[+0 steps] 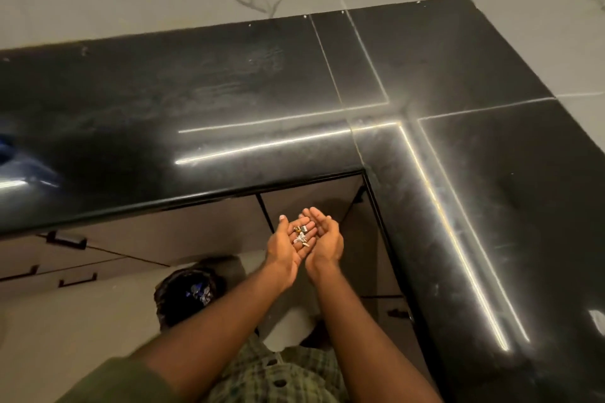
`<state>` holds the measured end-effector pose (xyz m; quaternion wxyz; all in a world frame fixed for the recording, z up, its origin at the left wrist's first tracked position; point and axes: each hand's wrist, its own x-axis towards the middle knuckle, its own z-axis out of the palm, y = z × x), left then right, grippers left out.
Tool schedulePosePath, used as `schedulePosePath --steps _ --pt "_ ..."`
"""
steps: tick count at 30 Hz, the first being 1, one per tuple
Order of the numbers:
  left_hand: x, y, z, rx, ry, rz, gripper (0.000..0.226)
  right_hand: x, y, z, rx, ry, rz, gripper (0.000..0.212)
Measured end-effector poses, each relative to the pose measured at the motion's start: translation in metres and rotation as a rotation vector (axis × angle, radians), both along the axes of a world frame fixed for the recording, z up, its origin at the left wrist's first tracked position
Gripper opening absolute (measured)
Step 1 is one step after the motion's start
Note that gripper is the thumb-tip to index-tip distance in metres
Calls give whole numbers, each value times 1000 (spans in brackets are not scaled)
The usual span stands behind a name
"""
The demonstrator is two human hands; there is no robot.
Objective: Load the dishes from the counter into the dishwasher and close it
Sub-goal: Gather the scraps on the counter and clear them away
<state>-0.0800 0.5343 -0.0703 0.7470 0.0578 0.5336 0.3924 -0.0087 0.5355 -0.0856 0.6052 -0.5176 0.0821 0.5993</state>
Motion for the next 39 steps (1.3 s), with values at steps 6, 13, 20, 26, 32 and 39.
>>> schedulePosePath --steps 6,13,20,26,32,39 --pt "3 -10 18 164 91 -444 52 0 -11 -8 -60 149 -87 48" --pt "-68 -12 20 91 -23 -504 91 -59 -15 -16 -128 234 -160 24" --pt "-243 -6 -28 -133 86 -159 96 -203 -17 -53 -385 164 133 25" --pt "-369 -24 -58 -222 223 79 92 -315 -21 -70 -520 92 366 28" --pt "-432 -37 -65 -258 277 219 89 -366 -21 -76 -602 -17 508 31" --pt "-454 -50 -71 -263 304 263 87 -390 -22 -70 -581 -23 561 32"
